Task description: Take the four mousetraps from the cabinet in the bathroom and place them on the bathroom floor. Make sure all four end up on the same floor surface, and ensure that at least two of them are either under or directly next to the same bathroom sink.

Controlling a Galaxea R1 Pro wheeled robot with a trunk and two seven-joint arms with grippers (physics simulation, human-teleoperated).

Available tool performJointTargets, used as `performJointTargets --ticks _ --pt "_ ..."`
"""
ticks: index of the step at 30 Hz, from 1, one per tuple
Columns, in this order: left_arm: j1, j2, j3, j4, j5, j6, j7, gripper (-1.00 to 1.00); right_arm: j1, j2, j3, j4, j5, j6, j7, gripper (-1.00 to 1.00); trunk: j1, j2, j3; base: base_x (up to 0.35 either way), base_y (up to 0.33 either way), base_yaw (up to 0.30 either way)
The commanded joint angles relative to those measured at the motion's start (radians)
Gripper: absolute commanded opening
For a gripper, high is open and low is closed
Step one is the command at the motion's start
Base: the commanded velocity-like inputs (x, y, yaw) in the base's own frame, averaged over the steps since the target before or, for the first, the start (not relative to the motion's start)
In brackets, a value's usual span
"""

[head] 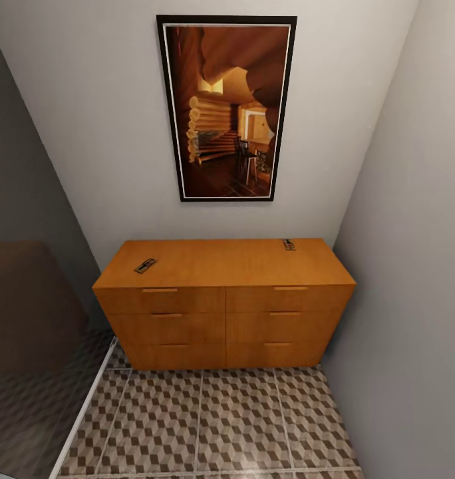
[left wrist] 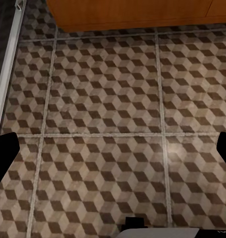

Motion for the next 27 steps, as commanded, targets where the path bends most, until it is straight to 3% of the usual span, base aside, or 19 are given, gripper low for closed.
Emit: performJointTargets --ticks 1,8,12,15,20,21,24,25,27 --pt "-0.002 0.0 -0.009 0.004 0.007 -0.005 0.002 1.0 -0.001 -0.001 0.009 -0.012 -0.009 -0.002 -0.003 1.0 0.001 -0.002 -0.002 0.0 0.0 0.0" --pt "-0.002 -0.002 -0.009 0.004 0.007 -0.005 0.002 1.0 -0.001 -0.018 0.008 -0.193 -0.009 0.051 -0.013 1.0 0.001 -0.002 -0.002 0.0 0.0 0.0" --pt "-0.002 -0.002 -0.009 0.004 0.007 -0.005 0.002 1.0 -0.003 -0.062 0.007 -0.401 -0.01 0.297 -0.034 1.0 0.001 -0.002 -0.002 0.0 0.0 0.0" --pt "-0.002 -0.002 -0.009 0.004 0.007 -0.005 0.002 1.0 -0.007 -0.101 0.005 -0.6 -0.01 0.538 -0.041 1.0 0.001 -0.002 -0.002 0.0 0.0 0.0" --pt "-0.002 -0.002 -0.009 0.004 0.007 -0.005 0.002 1.0 -0.009 -0.129 -0.008 -0.891 -0.009 0.785 -0.046 1.0 0.001 -0.002 -0.002 0.0 0.0 0.0" --pt "-0.002 -0.002 -0.009 0.004 0.007 -0.005 0.002 1.0 -0.01 -0.139 -0.027 -0.995 -0.009 0.865 -0.047 1.0 0.001 -0.002 -0.002 0.0 0.0 0.0" --pt "-0.002 -0.002 -0.009 0.004 0.007 -0.005 0.002 1.0 -0.012 -0.156 -0.072 -1.147 -0.009 0.991 -0.047 1.0 0.001 -0.002 -0.002 0.0 0.0 0.0" --pt "-0.002 -0.002 -0.009 0.004 0.007 -0.005 0.002 1.0 -0.019 -0.166 -0.108 -1.241 -0.009 1.078 -0.046 1.0 0.001 -0.002 -0.002 0.0 0.0 0.0" --pt "-0.002 -0.002 -0.009 0.004 0.007 -0.005 0.002 1.0 -0.031 -0.173 -0.142 -1.325 -0.009 1.161 -0.044 1.0 0.001 -0.002 -0.002 0.0 0.0 0.0"
